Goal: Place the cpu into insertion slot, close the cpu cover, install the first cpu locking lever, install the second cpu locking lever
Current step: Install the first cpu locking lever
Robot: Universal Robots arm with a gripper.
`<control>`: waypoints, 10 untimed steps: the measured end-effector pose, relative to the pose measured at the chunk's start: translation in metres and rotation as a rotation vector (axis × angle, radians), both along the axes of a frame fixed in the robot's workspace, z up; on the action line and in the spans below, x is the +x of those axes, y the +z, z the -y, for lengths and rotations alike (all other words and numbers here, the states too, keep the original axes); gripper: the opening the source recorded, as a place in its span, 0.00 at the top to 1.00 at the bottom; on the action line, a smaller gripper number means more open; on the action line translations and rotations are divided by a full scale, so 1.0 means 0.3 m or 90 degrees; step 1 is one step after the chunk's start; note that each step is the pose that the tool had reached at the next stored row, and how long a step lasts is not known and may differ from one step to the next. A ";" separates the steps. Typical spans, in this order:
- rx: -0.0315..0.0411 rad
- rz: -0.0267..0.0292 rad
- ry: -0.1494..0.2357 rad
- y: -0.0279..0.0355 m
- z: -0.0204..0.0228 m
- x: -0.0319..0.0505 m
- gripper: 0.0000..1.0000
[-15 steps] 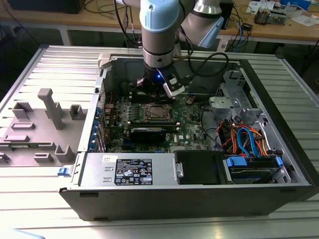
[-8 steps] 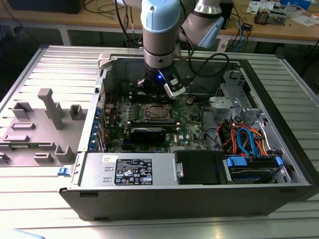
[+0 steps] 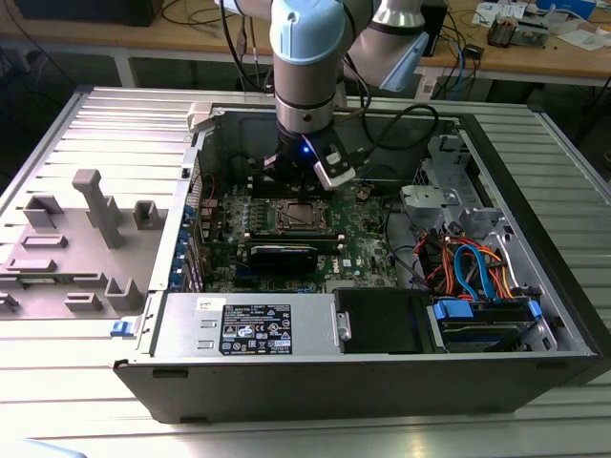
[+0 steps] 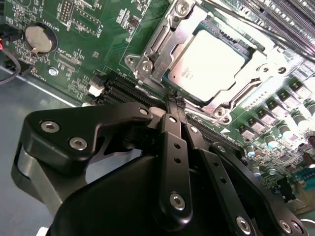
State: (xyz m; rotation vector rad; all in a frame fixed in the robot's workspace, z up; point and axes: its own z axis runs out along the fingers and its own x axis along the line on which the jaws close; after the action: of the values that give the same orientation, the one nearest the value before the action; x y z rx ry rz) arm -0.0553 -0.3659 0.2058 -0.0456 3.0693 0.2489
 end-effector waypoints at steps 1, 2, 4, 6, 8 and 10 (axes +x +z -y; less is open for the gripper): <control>-0.0020 0.0000 0.000 -0.001 0.000 0.000 0.89; -0.0041 -0.0001 0.000 -0.002 0.000 0.000 0.89; -0.0050 -0.0001 0.000 -0.003 -0.001 0.000 0.89; -0.0054 -0.0001 0.000 -0.003 -0.003 0.001 0.89; -0.0063 -0.0006 0.000 -0.002 -0.004 0.003 0.89; -0.0066 -0.0010 0.000 0.000 -0.005 0.003 0.89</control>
State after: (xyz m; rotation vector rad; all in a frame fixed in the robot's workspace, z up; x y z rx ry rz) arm -0.0544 -0.3644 0.2059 -0.0459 3.0723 0.2332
